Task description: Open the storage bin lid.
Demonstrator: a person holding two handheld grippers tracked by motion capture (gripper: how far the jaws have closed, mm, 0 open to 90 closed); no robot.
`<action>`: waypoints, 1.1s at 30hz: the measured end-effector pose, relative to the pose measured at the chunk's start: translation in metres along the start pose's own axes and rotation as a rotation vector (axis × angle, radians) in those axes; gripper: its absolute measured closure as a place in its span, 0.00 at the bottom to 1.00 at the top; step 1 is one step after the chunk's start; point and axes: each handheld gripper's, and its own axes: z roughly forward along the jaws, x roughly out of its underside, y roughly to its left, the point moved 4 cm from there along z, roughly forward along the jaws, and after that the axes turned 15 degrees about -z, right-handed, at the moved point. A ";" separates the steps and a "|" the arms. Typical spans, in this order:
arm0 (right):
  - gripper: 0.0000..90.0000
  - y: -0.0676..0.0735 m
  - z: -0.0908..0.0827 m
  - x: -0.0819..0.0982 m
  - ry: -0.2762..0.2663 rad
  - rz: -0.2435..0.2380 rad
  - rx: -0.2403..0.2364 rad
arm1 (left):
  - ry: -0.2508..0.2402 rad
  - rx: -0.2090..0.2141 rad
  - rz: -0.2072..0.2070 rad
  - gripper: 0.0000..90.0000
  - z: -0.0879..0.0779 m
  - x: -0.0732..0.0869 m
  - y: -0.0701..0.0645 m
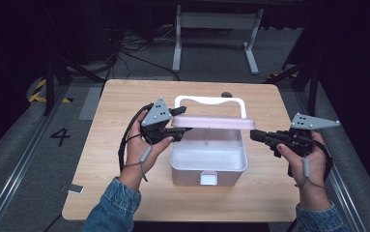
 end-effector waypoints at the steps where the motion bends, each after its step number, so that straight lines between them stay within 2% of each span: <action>1: 0.99 0.000 -0.002 0.000 -0.001 0.002 0.002 | 0.000 -0.004 0.004 0.52 0.000 -0.001 0.001; 5: 0.99 -0.004 -0.009 0.001 -0.012 0.011 0.020 | 0.007 -0.021 0.001 0.57 -0.003 -0.003 0.004; 10: 0.99 -0.012 -0.026 0.005 -0.033 0.036 0.056 | 0.038 -0.091 0.034 0.66 -0.006 -0.012 0.008; 15: 0.98 -0.020 -0.043 0.012 -0.041 0.062 0.103 | 0.042 -0.096 0.004 0.71 -0.002 -0.021 0.017; 20: 0.97 -0.025 -0.056 0.017 -0.051 0.081 0.134 | 0.063 -0.089 -0.035 0.73 0.003 -0.030 0.025; 26: 0.97 -0.028 -0.061 0.020 -0.049 0.090 0.142 | 0.064 -0.123 -0.027 0.73 0.010 -0.036 0.033; 30: 0.96 -0.024 -0.065 0.022 -0.034 0.080 0.154 | 0.062 -0.140 -0.017 0.74 0.016 -0.040 0.040; 33: 0.96 -0.020 -0.071 0.027 -0.014 0.082 0.169 | 0.062 -0.144 -0.027 0.74 0.020 -0.042 0.046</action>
